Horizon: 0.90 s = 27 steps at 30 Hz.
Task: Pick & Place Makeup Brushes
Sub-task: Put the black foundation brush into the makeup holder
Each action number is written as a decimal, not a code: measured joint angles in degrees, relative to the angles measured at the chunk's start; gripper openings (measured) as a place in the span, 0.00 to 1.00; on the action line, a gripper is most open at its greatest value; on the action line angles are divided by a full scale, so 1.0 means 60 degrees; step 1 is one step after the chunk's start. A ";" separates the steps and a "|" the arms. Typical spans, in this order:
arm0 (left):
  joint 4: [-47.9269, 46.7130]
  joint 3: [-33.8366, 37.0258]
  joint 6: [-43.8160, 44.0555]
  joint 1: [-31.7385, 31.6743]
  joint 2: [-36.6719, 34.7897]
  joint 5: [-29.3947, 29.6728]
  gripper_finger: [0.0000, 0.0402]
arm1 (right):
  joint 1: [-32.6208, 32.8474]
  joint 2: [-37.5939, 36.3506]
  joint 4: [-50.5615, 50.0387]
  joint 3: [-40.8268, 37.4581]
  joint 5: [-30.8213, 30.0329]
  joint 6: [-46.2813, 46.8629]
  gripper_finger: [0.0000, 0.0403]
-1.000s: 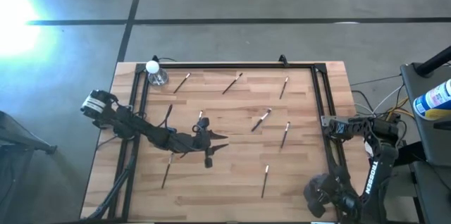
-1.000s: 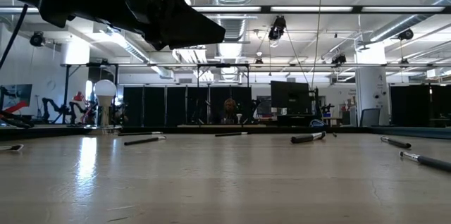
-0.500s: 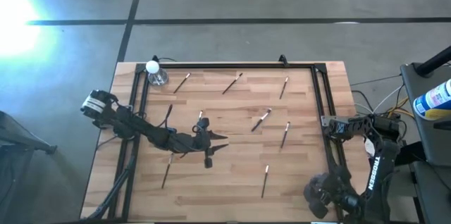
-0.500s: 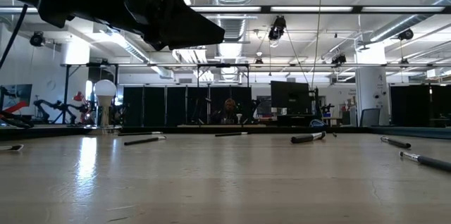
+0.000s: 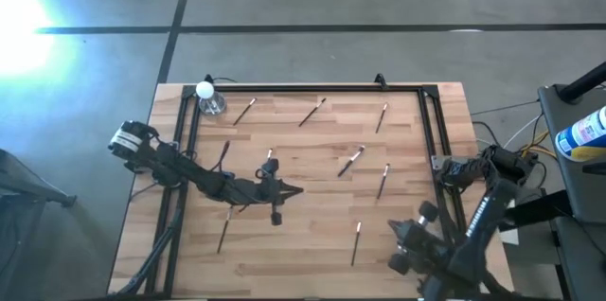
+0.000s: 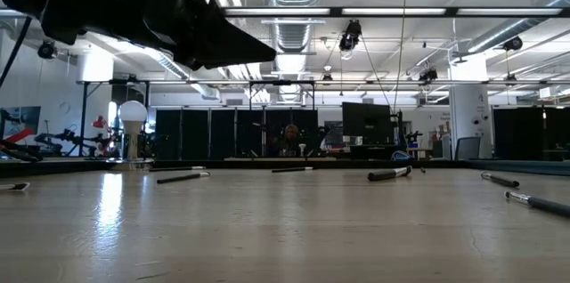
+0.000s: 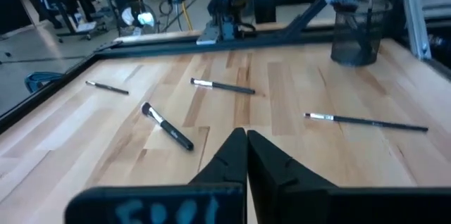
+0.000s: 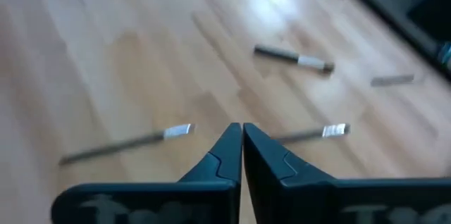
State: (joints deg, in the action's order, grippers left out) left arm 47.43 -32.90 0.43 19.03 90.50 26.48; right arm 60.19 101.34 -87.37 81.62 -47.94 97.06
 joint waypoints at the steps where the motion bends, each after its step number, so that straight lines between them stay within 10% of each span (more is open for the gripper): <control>1: 0.0311 0.0165 0.0001 -0.0010 0.0000 -0.0002 0.01 | -0.0179 -0.0130 0.0269 -0.0179 -0.0226 -0.0301 0.02; 17: 0.1430 0.0989 0.0003 -0.0296 -0.0091 -0.0014 0.00 | -0.4670 -0.3476 0.7629 -0.5725 -0.0479 -0.4089 0.02; 27: 0.1269 0.0989 0.0003 -0.0307 -0.0095 -0.0015 0.00 | -0.8545 -0.4118 1.1845 -0.7744 0.1393 -0.5935 0.04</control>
State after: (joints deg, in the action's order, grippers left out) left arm 55.05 -26.96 0.45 17.19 89.93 26.39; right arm 8.92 76.63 -16.30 35.16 -39.59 61.45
